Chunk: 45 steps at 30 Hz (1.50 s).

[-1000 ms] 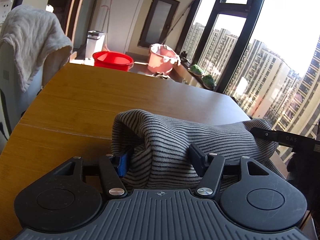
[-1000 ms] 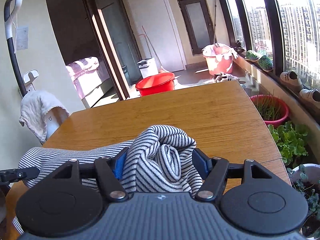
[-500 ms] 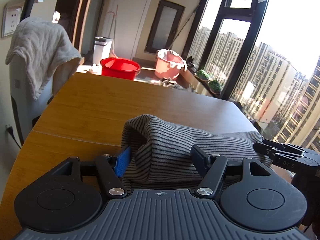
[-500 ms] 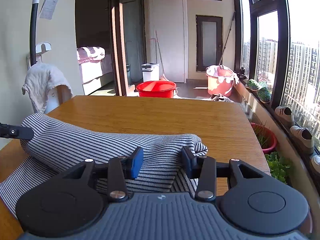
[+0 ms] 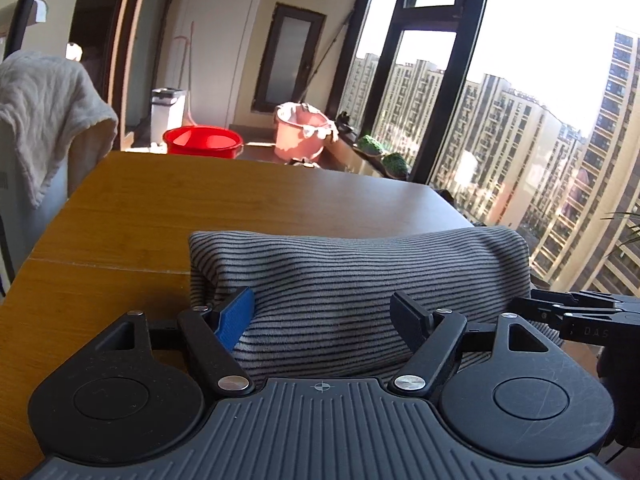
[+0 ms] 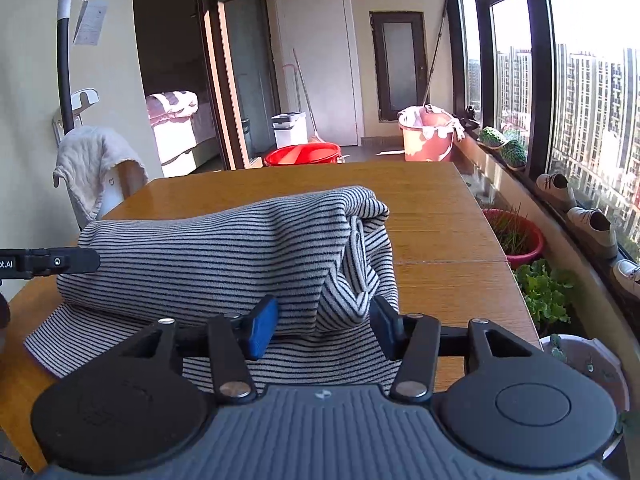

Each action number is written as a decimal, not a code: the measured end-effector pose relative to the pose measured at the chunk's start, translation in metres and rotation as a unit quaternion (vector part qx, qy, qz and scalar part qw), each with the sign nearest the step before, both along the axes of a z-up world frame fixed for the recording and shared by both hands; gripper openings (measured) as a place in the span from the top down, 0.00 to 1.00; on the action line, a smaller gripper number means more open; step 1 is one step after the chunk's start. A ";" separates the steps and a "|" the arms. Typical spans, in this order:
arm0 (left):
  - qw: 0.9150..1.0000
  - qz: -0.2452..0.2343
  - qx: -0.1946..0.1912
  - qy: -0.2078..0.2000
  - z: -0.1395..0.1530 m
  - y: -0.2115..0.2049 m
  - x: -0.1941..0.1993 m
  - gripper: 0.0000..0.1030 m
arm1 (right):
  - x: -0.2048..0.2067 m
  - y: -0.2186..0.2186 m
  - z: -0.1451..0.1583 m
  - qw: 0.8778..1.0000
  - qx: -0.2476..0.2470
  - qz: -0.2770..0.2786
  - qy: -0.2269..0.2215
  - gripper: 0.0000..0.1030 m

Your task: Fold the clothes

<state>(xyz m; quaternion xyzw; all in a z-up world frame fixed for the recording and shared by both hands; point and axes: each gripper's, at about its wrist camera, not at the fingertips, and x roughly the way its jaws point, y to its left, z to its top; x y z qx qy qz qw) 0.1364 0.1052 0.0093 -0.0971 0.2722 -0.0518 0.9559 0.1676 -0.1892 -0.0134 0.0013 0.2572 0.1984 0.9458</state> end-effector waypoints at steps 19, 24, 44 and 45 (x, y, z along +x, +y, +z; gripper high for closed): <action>0.988 0.073 -0.104 0.091 0.007 0.061 0.048 0.12 | 0.044 0.005 -0.008 0.994 0.069 -0.012 0.085 0.45; 0.986 0.056 -0.114 0.112 -0.011 0.055 0.055 0.17 | 0.060 -0.010 0.011 0.988 0.098 -0.001 0.122 0.42; 0.994 0.016 -0.098 0.043 -0.017 0.042 -0.006 0.63 | 0.060 -0.025 -0.008 0.985 0.136 0.017 0.101 0.84; 0.995 0.014 -0.095 0.035 -0.013 0.042 -0.013 0.61 | 0.057 -0.030 -0.013 0.984 0.144 0.013 0.107 0.83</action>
